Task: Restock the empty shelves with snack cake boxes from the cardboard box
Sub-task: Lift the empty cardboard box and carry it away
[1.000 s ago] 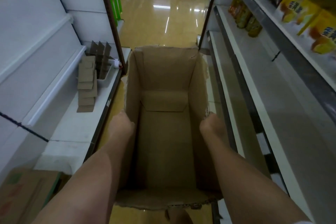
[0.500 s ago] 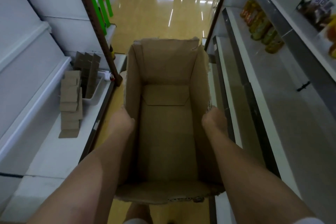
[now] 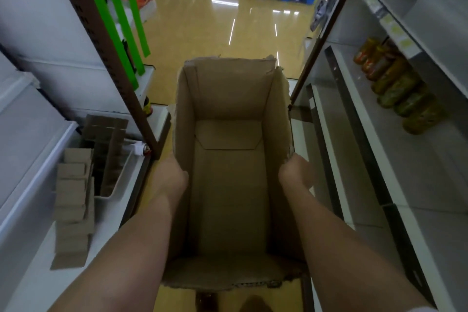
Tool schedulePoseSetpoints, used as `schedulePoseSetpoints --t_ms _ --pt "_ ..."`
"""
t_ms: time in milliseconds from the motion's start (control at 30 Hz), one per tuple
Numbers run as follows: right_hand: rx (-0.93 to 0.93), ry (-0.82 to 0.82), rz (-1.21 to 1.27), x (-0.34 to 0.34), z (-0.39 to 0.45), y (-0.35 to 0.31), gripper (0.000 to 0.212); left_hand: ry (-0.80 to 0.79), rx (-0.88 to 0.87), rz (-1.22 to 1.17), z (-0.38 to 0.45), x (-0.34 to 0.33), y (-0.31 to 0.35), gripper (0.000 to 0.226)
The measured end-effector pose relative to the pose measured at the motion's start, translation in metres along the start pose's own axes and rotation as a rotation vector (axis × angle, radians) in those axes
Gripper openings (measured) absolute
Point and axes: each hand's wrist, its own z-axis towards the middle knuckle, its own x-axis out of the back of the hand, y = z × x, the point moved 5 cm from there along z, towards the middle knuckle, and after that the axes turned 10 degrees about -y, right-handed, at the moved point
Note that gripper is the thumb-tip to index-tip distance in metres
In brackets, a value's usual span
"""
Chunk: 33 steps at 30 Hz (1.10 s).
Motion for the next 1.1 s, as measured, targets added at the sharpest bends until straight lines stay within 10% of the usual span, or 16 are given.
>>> schedulePoseSetpoints --t_ms 1100 --pt "0.156 -0.106 -0.079 0.071 0.538 -0.381 0.018 0.024 0.237 -0.021 0.532 0.071 0.28 0.043"
